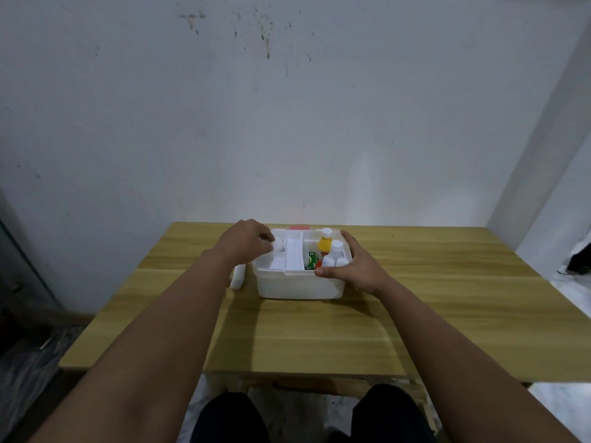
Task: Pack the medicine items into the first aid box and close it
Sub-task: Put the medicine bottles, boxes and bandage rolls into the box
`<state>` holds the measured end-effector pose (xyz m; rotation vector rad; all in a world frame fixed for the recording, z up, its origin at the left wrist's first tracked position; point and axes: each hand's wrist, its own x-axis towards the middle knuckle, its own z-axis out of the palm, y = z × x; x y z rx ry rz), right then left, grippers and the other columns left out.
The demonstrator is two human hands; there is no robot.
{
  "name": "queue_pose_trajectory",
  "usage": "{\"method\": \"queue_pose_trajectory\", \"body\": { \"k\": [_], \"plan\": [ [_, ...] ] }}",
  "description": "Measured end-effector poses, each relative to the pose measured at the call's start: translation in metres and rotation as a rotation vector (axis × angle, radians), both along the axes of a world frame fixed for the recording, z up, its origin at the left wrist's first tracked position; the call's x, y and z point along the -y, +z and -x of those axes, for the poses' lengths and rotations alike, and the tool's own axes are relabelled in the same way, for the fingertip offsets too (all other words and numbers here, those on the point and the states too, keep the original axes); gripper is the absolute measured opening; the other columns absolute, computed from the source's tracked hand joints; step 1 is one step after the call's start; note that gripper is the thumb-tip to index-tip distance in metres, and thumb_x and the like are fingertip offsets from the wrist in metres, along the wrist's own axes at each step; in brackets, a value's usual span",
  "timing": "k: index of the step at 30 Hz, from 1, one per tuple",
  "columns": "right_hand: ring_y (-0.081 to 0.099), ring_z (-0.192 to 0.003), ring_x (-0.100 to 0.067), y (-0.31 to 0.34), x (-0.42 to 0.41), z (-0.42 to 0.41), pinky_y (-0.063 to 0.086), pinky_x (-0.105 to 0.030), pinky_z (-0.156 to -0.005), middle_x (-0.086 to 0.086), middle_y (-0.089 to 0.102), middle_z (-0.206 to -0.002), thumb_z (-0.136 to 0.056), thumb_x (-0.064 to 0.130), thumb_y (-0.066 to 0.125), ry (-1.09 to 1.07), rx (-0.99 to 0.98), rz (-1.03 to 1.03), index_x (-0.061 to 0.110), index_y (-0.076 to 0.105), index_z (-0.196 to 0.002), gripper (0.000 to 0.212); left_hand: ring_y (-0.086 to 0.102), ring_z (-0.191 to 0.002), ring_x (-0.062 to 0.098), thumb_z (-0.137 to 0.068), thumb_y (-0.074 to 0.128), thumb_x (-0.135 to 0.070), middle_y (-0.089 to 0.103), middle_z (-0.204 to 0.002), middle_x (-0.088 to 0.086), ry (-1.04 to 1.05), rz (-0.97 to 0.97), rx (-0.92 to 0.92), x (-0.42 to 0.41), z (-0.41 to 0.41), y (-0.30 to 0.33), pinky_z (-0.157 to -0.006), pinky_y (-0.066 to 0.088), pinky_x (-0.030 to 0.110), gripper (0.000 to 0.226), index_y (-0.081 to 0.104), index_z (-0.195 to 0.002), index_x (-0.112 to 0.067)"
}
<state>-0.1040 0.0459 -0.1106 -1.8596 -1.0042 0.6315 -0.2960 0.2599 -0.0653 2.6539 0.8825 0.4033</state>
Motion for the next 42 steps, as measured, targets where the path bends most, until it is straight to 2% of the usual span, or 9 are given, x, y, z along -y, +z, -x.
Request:
{"method": "queue_pose_trajectory", "body": {
  "k": [3,8,11,15,20,22,29,36,42],
  "plan": [
    [0.054,-0.129,-0.017,-0.001,-0.001,0.000,0.050,-0.039,-0.107,0.005,0.049,-0.153,-0.037,0.070,0.094,0.000,-0.007,-0.009,0.033,0.015,-0.164,0.154,0.065,-0.108,0.011,-0.098,0.072,-0.021,0.075,-0.123,-0.003,0.021,0.086,0.148,-0.002,0.005,-0.001,-0.090,0.048,0.026,0.025,0.080,-0.121,-0.019],
    [0.054,-0.130,-0.016,-0.002,-0.002,0.002,0.050,-0.039,-0.106,0.007,0.048,-0.153,-0.037,0.070,0.094,-0.004,-0.004,-0.003,0.034,0.015,-0.164,0.153,0.069,-0.103,0.017,-0.101,0.061,-0.014,0.075,-0.120,0.000,0.288,0.134,0.436,-0.016,0.024,-0.012,-0.089,0.055,0.032,0.027,0.075,-0.123,-0.019],
    [0.054,-0.128,-0.017,-0.005,0.000,0.005,0.050,-0.041,-0.107,0.007,0.050,-0.150,-0.038,0.070,0.094,0.006,-0.002,0.000,0.035,0.015,-0.164,0.153,0.068,-0.100,0.021,-0.096,0.062,-0.016,0.074,-0.117,0.002,0.404,0.127,0.237,-0.028,0.039,-0.034,-0.086,0.057,0.036,0.027,0.075,-0.119,-0.021],
    [0.056,-0.125,-0.016,-0.001,0.000,-0.009,0.051,-0.034,-0.102,0.010,0.052,-0.146,-0.044,0.064,0.096,-0.029,-0.001,-0.017,0.035,0.015,-0.164,0.148,0.069,-0.100,0.022,-0.091,0.072,-0.033,0.072,-0.115,0.001,0.359,0.145,-0.055,-0.036,0.024,-0.040,-0.087,0.059,0.041,0.027,0.072,-0.117,-0.024],
    [0.055,-0.129,-0.016,0.001,-0.002,-0.007,0.051,-0.038,-0.106,0.010,0.050,-0.150,-0.042,0.066,0.096,-0.010,-0.003,-0.015,0.034,0.014,-0.164,0.150,0.073,-0.080,0.021,-0.091,0.073,-0.043,0.073,-0.093,-0.001,0.377,0.155,-0.173,-0.028,0.022,-0.043,-0.084,0.061,0.041,0.023,0.069,-0.099,-0.022],
    [0.054,-0.129,-0.017,-0.002,-0.002,-0.004,0.050,-0.041,-0.108,0.010,0.050,-0.149,-0.041,0.068,0.095,0.002,0.001,-0.005,0.035,0.013,-0.164,0.151,0.072,-0.084,0.022,-0.090,0.072,-0.044,0.073,-0.094,-0.001,0.390,0.122,-0.201,-0.027,0.024,-0.046,-0.086,0.060,0.040,0.024,0.068,-0.100,-0.023],
    [0.054,-0.130,-0.017,-0.003,-0.003,-0.004,0.049,-0.040,-0.109,0.010,0.051,-0.149,-0.044,0.064,0.097,0.009,-0.012,0.003,0.036,0.013,-0.164,0.148,0.063,-0.091,0.025,-0.087,0.078,-0.040,0.069,-0.105,0.006,0.424,0.109,-0.014,-0.032,0.024,-0.044,-0.078,0.054,0.038,0.035,0.060,-0.108,-0.019],
    [0.055,-0.131,-0.017,-0.003,-0.002,-0.003,0.048,-0.043,-0.111,0.009,0.052,-0.149,-0.041,0.067,0.096,0.008,-0.024,-0.001,0.037,0.013,-0.163,0.151,0.062,-0.092,0.027,-0.085,0.080,-0.031,0.065,-0.104,0.006,0.404,0.126,0.312,-0.029,0.009,0.027,-0.073,0.045,0.033,0.036,0.060,-0.110,-0.014],
    [0.056,-0.129,-0.019,0.001,-0.001,0.000,0.052,-0.046,-0.107,0.008,0.052,-0.148,-0.039,0.069,0.095,0.009,-0.014,0.008,0.036,0.015,-0.163,0.150,0.065,-0.094,0.024,-0.086,0.079,-0.027,0.066,-0.097,0.004,0.163,0.097,0.109,0.019,-0.039,0.060,-0.077,0.051,0.034,0.030,0.067,-0.106,-0.008]
  ]
}}
